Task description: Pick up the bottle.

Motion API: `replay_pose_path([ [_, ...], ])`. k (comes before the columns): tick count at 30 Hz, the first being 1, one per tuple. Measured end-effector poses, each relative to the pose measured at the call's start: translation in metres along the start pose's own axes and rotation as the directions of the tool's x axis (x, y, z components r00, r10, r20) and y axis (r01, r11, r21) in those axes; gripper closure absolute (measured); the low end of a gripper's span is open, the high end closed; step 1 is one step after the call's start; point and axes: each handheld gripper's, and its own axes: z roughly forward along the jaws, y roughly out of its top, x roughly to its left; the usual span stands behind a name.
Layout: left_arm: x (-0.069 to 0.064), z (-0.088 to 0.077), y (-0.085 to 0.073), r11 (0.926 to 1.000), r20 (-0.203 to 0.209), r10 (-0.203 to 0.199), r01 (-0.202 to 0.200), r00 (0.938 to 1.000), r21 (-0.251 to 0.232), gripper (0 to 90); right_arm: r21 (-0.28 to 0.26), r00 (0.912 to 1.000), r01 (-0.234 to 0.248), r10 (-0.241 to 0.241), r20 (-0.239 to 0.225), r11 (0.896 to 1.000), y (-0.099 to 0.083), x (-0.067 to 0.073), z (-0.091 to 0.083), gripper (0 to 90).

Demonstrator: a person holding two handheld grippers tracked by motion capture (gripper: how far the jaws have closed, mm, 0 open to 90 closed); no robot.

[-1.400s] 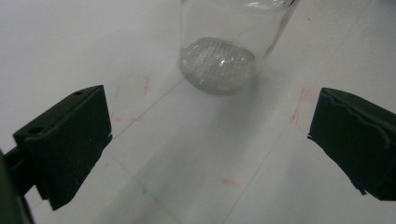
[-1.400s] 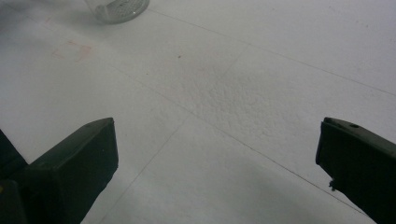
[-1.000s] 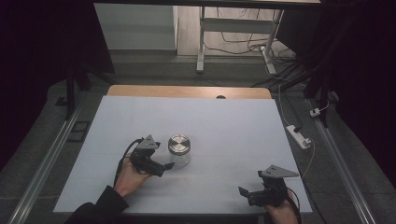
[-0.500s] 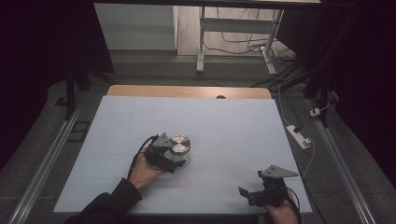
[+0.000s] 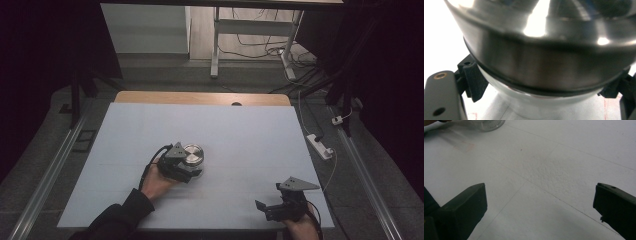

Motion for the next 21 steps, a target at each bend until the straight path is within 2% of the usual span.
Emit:
replay_pose_path([
  [10,-0.001,-0.003,0.003,0.9996,-0.014,-0.02,0.02,0.9997,0.022,15.3,-0.005,1.0,0.001,-0.001,-0.004,1.0,0.0,0.0,-0.001,0.0],
  [12,-0.002,-0.006,0.004,0.9998,-0.023,-0.014,0.014,0.9996,0.016,15.2,-0.005,1.0,0.001,-0.001,-0.005,1.0,0.0,0.0,-0.001,0.0],
  [21,-0.007,-0.025,0.012,0.9998,-0.004,-0.012,0.012,0.9999,-0.017,15.3,-0.009,1.0,0.003,-0.003,-0.007,1.0,0.0,0.0,-0.001,0.0],
])
